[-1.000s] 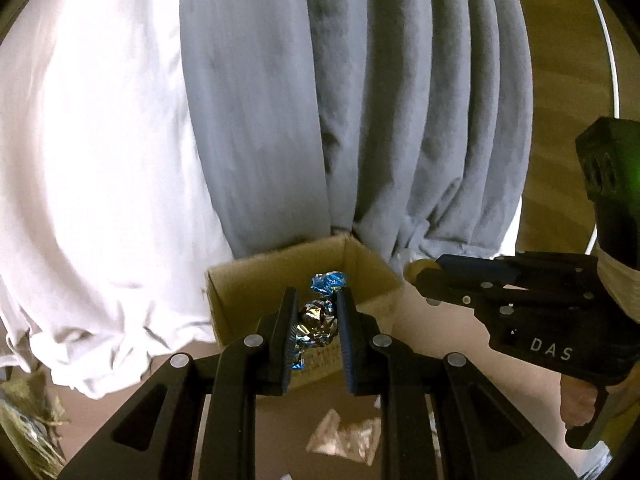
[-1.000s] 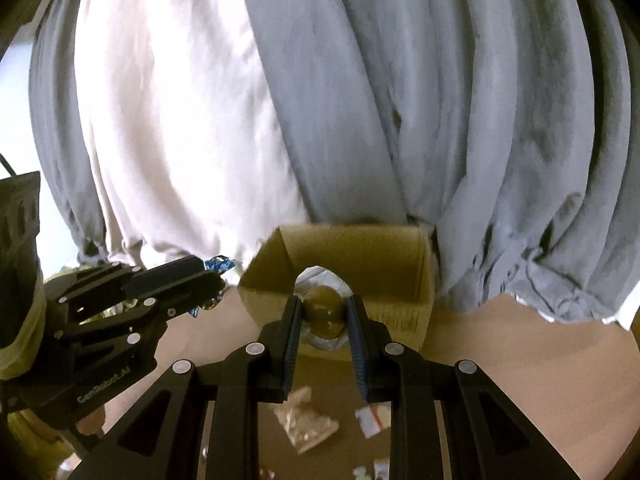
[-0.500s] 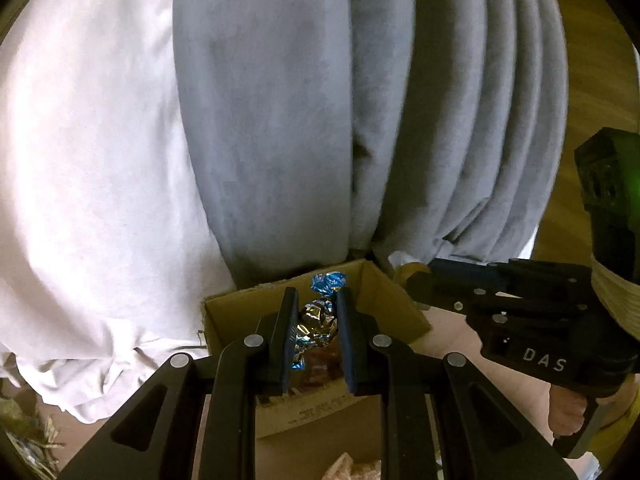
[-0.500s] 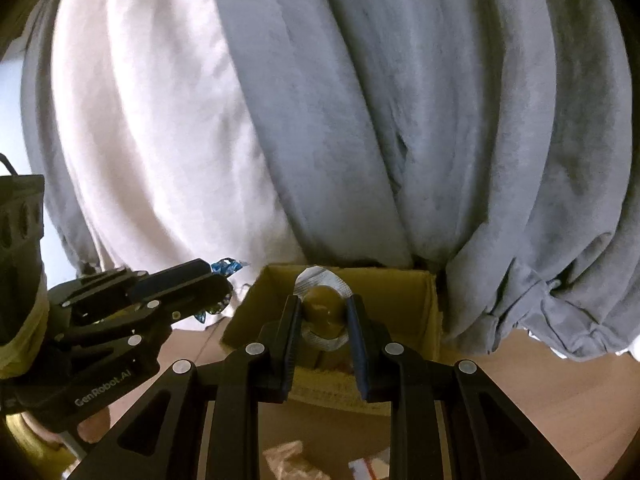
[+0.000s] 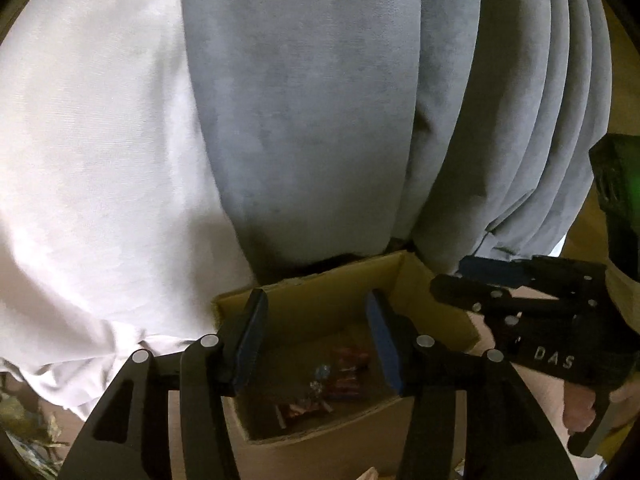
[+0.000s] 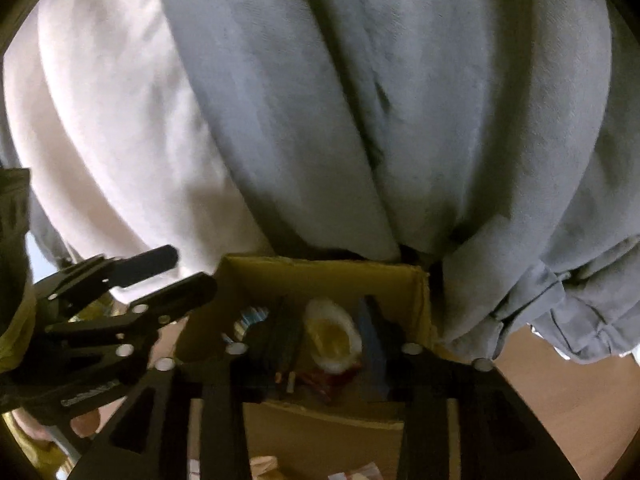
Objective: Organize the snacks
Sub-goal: 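Carry both held snacks into the cardboard box and open both tools, then lower the left tool and grasp the long snack bar with chocolates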
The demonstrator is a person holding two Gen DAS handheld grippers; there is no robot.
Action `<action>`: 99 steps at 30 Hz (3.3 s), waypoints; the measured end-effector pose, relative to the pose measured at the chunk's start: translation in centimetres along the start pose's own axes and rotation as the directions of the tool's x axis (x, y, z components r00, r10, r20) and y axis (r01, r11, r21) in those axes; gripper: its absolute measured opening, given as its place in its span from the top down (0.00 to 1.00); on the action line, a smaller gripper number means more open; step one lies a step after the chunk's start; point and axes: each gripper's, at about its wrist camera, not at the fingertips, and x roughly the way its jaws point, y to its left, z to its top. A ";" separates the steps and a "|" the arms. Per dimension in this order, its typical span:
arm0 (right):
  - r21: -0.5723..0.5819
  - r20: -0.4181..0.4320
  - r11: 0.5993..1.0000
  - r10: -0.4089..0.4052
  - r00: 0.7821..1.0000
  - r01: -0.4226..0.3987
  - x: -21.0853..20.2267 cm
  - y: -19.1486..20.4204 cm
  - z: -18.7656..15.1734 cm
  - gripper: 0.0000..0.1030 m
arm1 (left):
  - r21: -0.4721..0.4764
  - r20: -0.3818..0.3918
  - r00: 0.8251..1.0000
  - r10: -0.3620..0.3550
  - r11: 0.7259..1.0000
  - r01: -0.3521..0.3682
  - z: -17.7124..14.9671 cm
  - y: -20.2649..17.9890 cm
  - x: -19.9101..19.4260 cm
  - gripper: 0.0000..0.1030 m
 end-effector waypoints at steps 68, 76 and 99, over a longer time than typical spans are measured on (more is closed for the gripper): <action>0.074 -0.389 0.994 -0.047 0.920 0.081 -3.1 0.3 -26.4 0.62 | 0.086 -0.387 0.921 -0.037 0.993 0.076 -25.6 -7.2 -4.8 0.44; 0.085 -0.401 0.994 -0.025 0.916 0.065 -2.2 0.1 -26.6 0.63 | 0.062 -0.430 0.900 -0.066 0.993 0.102 -26.2 -7.2 -3.2 0.45; 0.145 -0.405 0.988 0.018 0.914 0.045 -0.5 -1.1 -26.2 0.69 | -0.051 -0.407 0.903 -0.138 0.990 0.128 -25.0 -6.6 -1.9 0.74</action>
